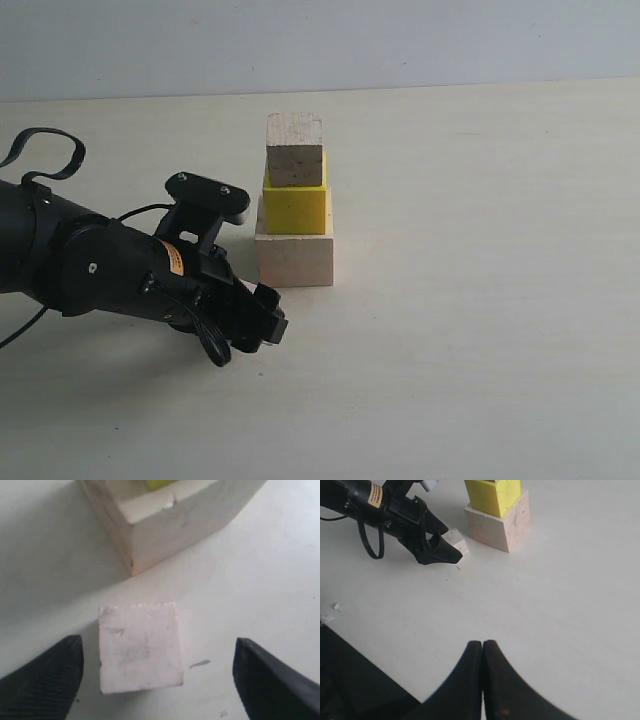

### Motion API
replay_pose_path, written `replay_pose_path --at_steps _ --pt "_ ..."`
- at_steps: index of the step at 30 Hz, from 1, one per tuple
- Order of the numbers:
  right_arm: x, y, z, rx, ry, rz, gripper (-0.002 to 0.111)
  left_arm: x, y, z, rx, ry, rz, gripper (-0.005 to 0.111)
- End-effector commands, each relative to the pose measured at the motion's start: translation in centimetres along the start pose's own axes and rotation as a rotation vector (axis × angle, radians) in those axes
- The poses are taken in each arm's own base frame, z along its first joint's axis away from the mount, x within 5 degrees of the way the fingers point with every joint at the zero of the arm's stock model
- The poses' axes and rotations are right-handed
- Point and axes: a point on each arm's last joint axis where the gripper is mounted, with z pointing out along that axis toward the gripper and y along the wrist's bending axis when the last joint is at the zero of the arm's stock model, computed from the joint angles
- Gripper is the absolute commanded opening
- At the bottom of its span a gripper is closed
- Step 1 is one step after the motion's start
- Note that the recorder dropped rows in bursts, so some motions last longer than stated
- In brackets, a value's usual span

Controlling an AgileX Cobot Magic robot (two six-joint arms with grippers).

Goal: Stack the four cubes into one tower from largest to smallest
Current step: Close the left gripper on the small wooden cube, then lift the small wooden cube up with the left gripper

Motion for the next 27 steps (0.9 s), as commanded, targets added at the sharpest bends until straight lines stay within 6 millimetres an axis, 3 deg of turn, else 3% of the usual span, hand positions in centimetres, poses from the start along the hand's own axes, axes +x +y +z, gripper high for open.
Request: replay_pose_path --at_steps 1,13,16,19,23,26,27 --pt "-0.13 0.09 -0.28 -0.007 -0.016 -0.004 0.000 -0.14 -0.18 -0.10 0.004 -0.005 0.007 0.078" --pt "-0.13 0.15 -0.28 -0.013 -0.015 0.001 0.000 -0.12 -0.18 -0.10 0.004 -0.003 0.015 0.078" --pt "-0.13 0.15 -0.28 -0.013 -0.015 0.001 0.000 -0.13 -0.12 -0.10 0.003 -0.003 0.014 0.073" --pt "-0.13 0.15 -0.28 -0.013 -0.015 0.001 0.000 -0.04 -0.12 -0.10 0.003 0.007 0.014 0.054" --pt "-0.13 0.15 -0.28 -0.013 -0.015 0.001 0.000 0.25 -0.12 -0.11 0.003 0.039 0.014 0.020" --pt "-0.13 0.15 -0.28 -0.013 -0.015 0.001 0.000 0.46 -0.12 -0.12 0.004 0.062 0.030 0.002" --pt "-0.13 0.15 -0.28 -0.013 -0.015 0.001 0.000 0.50 -0.12 -0.12 0.004 0.067 0.034 0.000"
